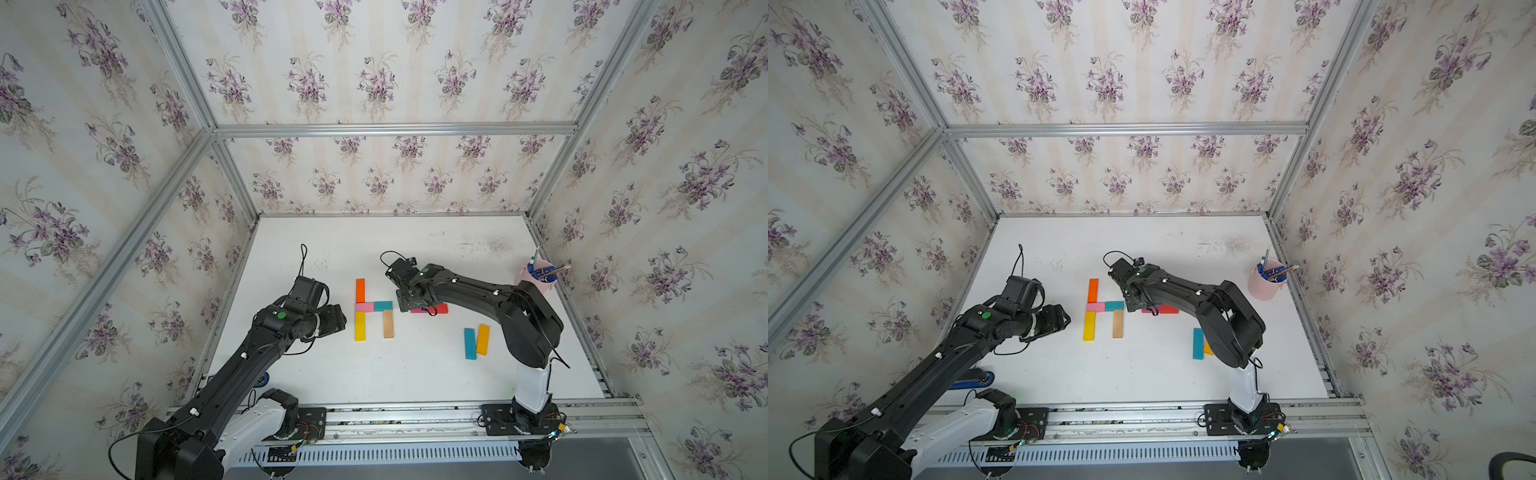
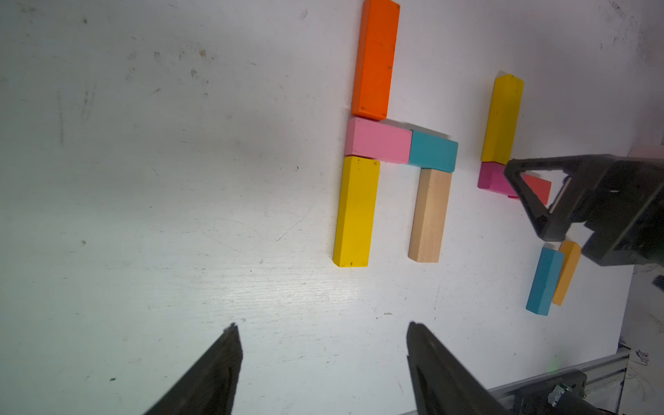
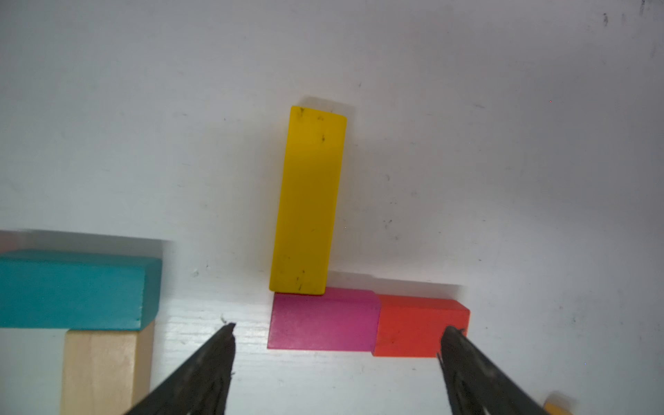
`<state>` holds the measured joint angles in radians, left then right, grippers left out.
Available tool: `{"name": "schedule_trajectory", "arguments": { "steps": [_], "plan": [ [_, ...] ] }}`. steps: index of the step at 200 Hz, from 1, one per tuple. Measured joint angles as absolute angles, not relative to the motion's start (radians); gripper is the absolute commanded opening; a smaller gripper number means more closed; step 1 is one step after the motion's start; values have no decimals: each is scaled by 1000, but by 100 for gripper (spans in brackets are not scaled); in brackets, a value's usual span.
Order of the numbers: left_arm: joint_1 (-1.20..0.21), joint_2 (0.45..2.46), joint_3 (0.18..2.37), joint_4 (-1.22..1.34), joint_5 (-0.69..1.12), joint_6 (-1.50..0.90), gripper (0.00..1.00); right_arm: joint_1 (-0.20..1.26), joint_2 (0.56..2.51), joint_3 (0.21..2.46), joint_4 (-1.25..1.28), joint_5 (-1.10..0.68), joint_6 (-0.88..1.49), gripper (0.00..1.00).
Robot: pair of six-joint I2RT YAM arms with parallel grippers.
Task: Assemble the letter h with building blocks
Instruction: Assemble the building block at the center of the board.
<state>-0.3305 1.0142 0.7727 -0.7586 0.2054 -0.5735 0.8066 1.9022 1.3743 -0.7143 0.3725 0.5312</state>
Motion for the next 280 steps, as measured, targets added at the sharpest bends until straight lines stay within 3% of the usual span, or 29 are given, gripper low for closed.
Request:
{"name": "schedule_trajectory", "arguments": {
  "steps": [46,78,141,280],
  "plan": [
    [-331,1005,773,-759,205,-573,75,567,1676,1112,-560,142,550,95],
    [-331,1008,773,-759,208,-574,75,451,1641,1003,-464,-28,550,96],
    [-331,1008,773,-759,209,-574,75,442,1693,972,-353,-192,561,93],
    [-330,1010,773,-759,210,-574,75,442,1716,985,-332,-246,573,90]
  ]
}}
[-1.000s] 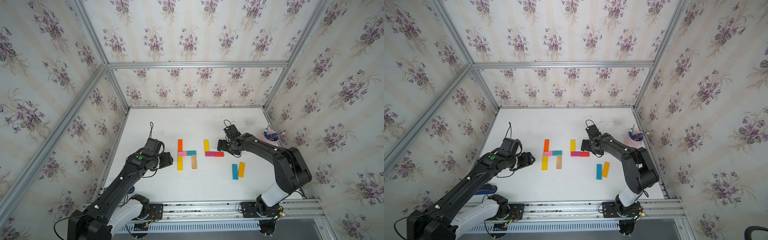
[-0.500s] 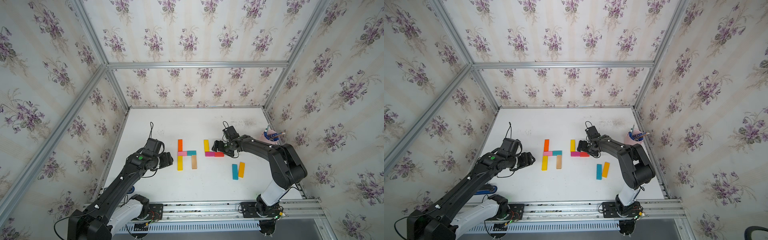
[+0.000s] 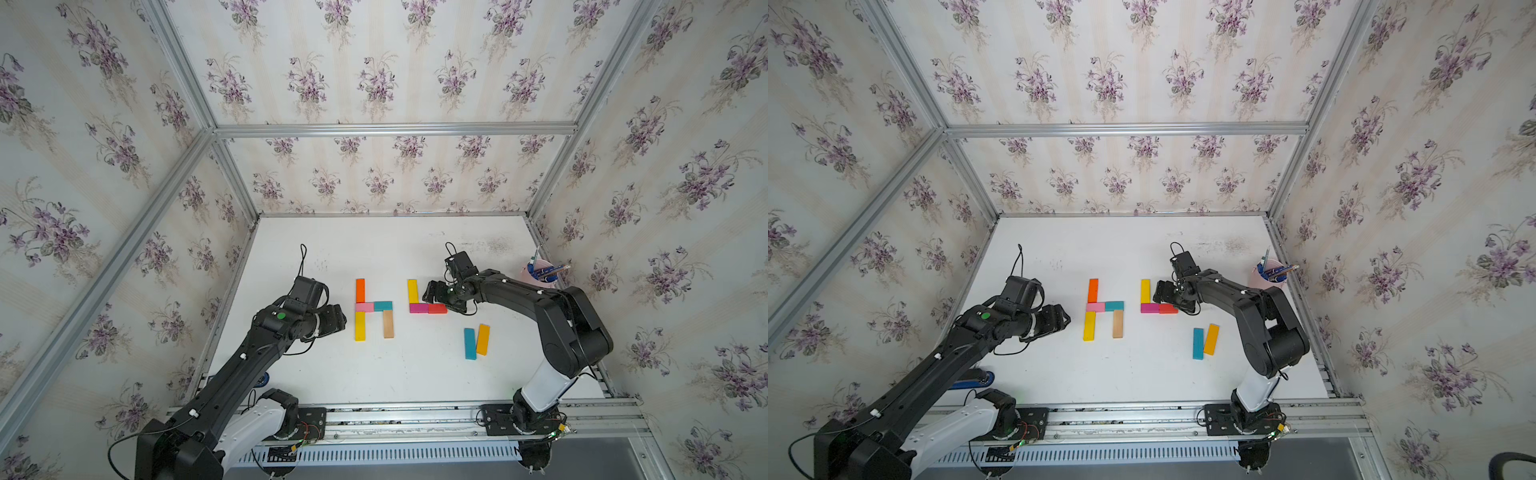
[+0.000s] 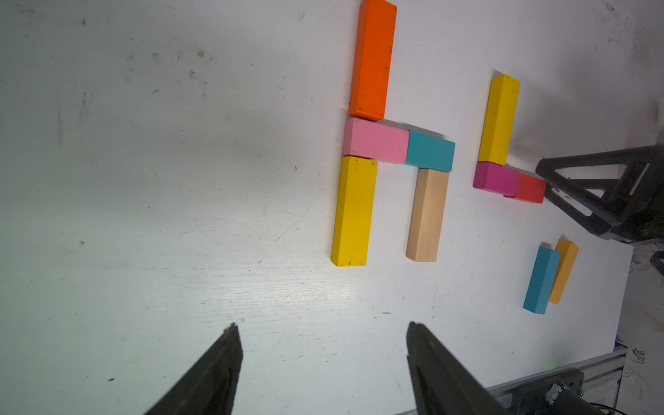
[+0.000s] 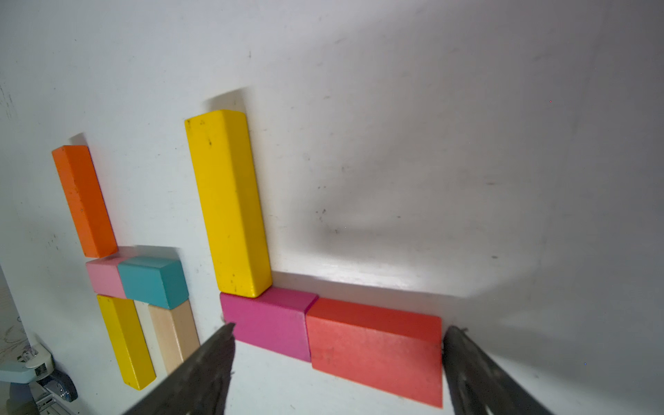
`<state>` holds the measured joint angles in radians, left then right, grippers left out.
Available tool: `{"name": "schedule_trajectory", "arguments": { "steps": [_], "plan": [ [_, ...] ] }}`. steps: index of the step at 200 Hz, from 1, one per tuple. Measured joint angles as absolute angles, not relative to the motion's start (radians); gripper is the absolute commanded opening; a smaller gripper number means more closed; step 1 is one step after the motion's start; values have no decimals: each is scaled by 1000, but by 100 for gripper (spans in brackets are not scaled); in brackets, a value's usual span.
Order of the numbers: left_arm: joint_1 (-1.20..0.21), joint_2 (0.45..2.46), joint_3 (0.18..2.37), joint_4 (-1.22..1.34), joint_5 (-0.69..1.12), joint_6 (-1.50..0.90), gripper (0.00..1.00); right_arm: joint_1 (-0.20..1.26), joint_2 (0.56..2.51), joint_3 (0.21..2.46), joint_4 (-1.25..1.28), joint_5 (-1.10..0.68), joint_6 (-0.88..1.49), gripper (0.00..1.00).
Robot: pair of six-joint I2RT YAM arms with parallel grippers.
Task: Assemble the letter h with building blocks
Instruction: Assemble the building block at the center of the board, then move the building block to the center of the board.
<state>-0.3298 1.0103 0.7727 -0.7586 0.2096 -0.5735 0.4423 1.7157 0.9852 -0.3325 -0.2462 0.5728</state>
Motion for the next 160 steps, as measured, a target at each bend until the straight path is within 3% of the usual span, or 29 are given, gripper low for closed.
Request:
{"name": "schedule_trajectory", "arguments": {
  "steps": [47,85,104,160],
  "plan": [
    [-330,1011,773,-759,210,-574,75,442,1718,992,-336,-243,572,90],
    [-330,1011,773,-759,210,-574,75,450,1635,1011,-398,-120,574,91],
    [-330,1008,773,-759,210,-574,75,472,1557,1013,-434,-25,577,83],
    [-330,1007,773,-758,218,-574,75,600,1353,720,-542,118,707,75]
  ]
}}
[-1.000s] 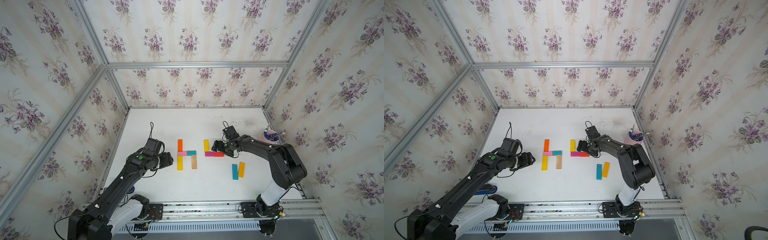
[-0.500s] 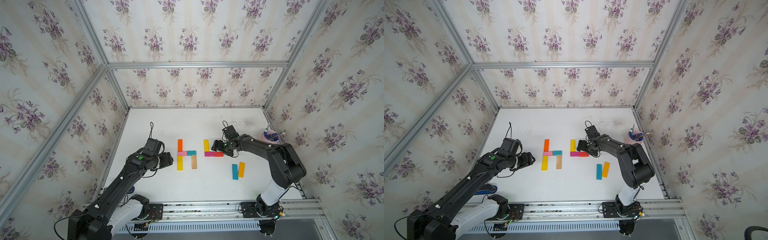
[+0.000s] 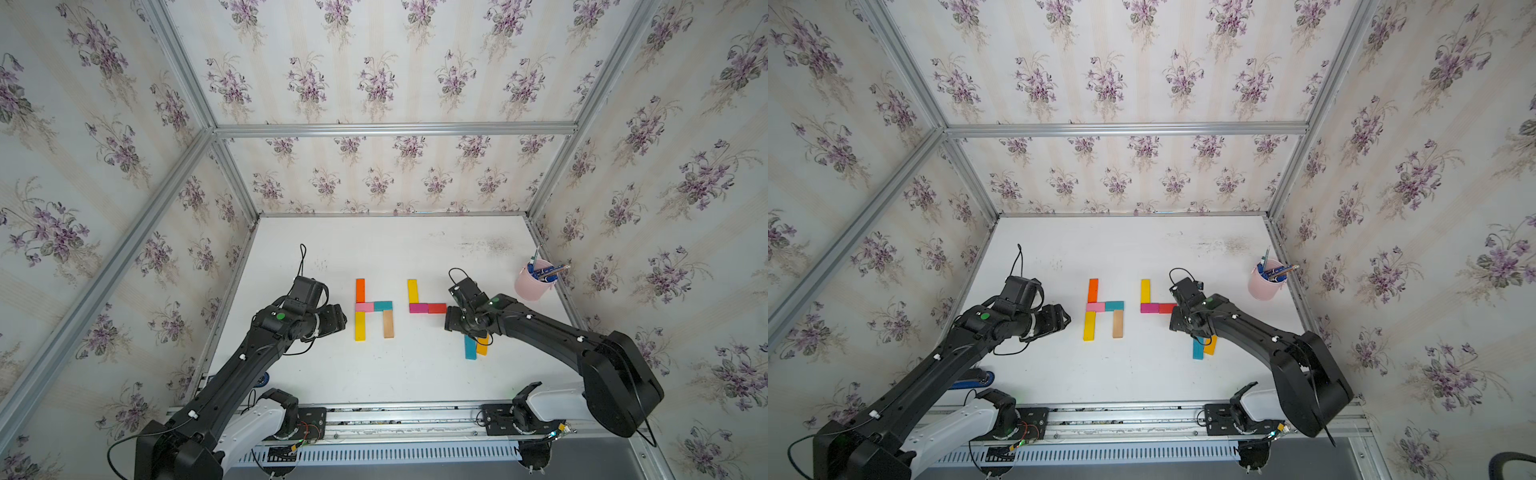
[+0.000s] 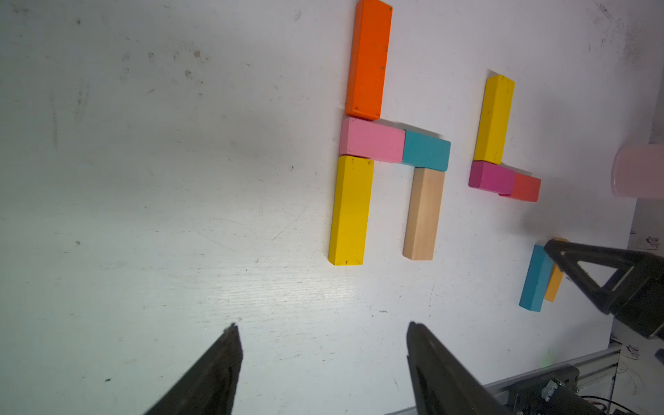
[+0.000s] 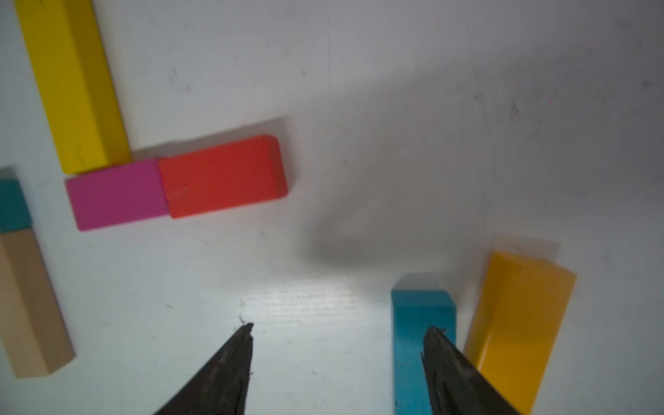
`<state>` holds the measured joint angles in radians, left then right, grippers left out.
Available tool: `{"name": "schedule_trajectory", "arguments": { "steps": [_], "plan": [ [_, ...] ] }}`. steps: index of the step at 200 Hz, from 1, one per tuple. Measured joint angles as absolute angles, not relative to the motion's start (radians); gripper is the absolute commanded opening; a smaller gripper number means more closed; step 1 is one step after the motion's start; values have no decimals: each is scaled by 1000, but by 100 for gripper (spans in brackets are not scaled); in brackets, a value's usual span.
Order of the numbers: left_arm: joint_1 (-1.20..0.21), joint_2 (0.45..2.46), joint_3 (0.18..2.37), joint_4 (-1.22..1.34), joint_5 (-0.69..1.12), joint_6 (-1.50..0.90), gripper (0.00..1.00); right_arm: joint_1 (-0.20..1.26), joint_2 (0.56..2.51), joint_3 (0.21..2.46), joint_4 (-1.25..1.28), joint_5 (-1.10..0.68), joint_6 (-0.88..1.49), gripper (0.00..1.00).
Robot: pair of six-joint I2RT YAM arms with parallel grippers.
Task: Assemble the letter h with building blocks
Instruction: Move the building block to the center of the board.
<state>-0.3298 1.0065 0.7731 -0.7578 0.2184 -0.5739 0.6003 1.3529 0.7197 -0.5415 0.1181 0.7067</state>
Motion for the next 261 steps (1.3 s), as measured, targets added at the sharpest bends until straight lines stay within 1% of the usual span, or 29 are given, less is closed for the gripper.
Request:
{"name": "schedule_trajectory", "arguments": {
  "steps": [29,61,65,77,87,101,102,103,104,105,109,110,122,139,162,184,200,205,210,214,224,237,247,261],
  "plan": [
    [-330,1012,778,-759,224,-574,74,636,1332,641,-538,130,751,74],
    [-330,1007,778,-759,224,-574,74,643,1361,622,-535,150,760,74],
    [-330,1006,778,-759,224,-574,74,643,1367,623,-534,161,760,73],
    [-330,1004,778,-759,224,-574,74,643,1377,625,-526,172,760,63],
    [-330,1004,778,-759,224,-574,74,645,1384,625,-514,178,759,53],
    [-330,1004,779,-759,224,-574,75,672,1388,627,-501,191,767,31],
    [-330,1004,779,-759,224,-574,74,677,1388,628,-500,194,767,31],
    [-330,1004,780,-759,224,-574,75,679,1389,629,-500,194,767,28],
    [-330,1004,780,-760,224,-574,75,683,1390,630,-499,195,768,28],
    [-330,1004,780,-760,224,-574,75,685,1391,631,-498,195,768,25],
    [-329,1004,781,-760,224,-574,75,701,1395,636,-497,195,770,21],
    [-329,1003,782,-760,224,-574,75,706,1396,638,-497,196,772,19],
    [-329,1003,786,-759,224,-574,75,754,1406,656,-510,194,799,11],
    [-329,1002,787,-759,224,-574,75,833,1430,693,-538,171,826,6],
    [-327,1002,787,-759,224,-574,75,907,1514,787,-556,165,865,5],
    [-328,1000,787,-759,224,-574,75,921,1621,880,-554,167,885,4],
    [-327,991,787,-760,224,-574,75,926,1681,933,-549,177,886,6],
    [-327,987,787,-760,224,-573,75,929,1697,949,-547,181,886,9],
    [-327,984,787,-761,224,-572,75,930,1710,961,-546,186,886,14],
    [-327,981,787,-762,223,-570,75,931,1718,970,-545,188,886,21],
    [-327,976,785,-763,223,-567,75,939,1736,991,-540,192,886,35],
    [-326,974,783,-765,221,-567,75,953,1746,1003,-536,197,888,50],
    [-326,976,780,-766,219,-567,75,971,1747,1005,-534,193,887,55],
    [-326,982,778,-764,220,-567,75,996,1737,995,-536,194,893,57]
  ]
}}
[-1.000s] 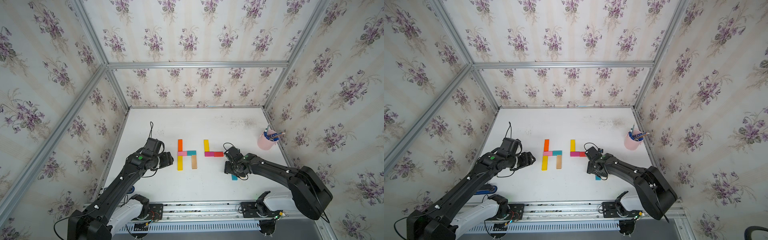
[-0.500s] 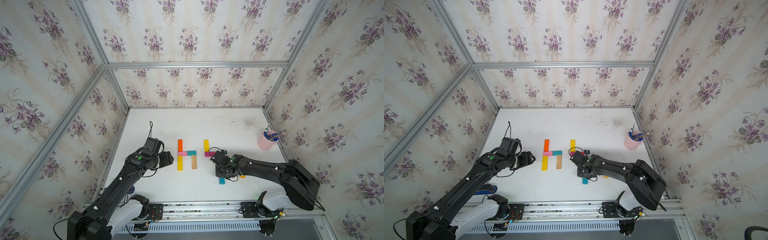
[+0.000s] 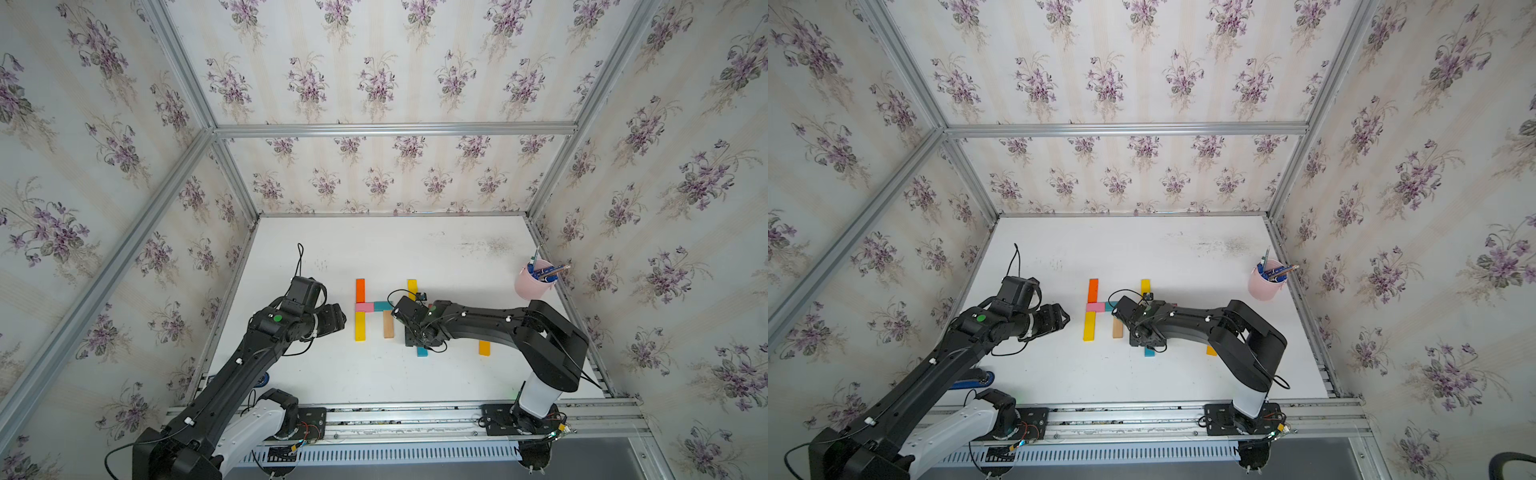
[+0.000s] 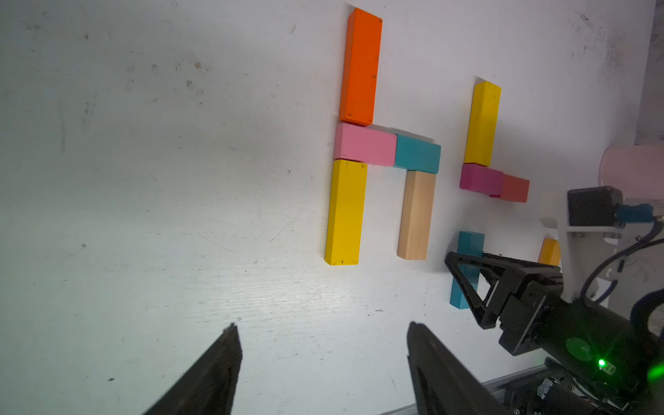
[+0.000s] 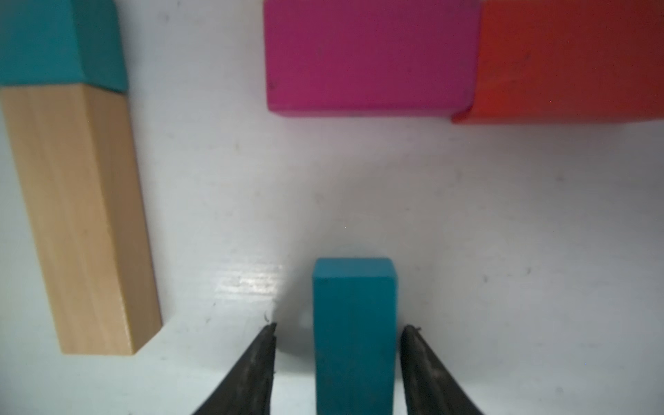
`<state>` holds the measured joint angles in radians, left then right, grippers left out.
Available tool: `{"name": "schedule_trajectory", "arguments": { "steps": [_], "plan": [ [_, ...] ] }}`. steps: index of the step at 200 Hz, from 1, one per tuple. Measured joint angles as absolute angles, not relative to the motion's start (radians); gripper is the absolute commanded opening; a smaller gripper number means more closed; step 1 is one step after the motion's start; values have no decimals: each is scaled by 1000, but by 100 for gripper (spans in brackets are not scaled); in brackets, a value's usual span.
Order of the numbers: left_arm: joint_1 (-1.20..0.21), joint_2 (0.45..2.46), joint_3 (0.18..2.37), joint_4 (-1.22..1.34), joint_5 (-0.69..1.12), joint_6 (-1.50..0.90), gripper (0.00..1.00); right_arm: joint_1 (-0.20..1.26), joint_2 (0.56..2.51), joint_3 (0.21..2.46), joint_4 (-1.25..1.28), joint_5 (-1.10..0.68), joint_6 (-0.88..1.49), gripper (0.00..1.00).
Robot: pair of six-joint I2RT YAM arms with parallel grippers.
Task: Assemble the letter h with building blocks
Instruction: Move the building block to the center of the board, then assemble the building block at the center of the board.
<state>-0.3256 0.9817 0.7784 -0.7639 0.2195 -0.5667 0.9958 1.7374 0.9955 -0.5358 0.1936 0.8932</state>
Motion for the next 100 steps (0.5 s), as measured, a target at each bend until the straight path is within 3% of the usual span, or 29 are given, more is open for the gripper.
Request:
{"name": "schedule_trajectory", "arguments": {
  "steps": [27,67,100],
  "plan": [
    [-325,989,773,-759,221,-567,75,1027,1696,949,-551,195,926,57],
    [-325,984,771,-759,224,-567,75,1063,1655,898,-557,205,970,24],
    [-325,982,770,-759,224,-567,75,1061,1687,940,-558,210,969,16]
  ]
}}
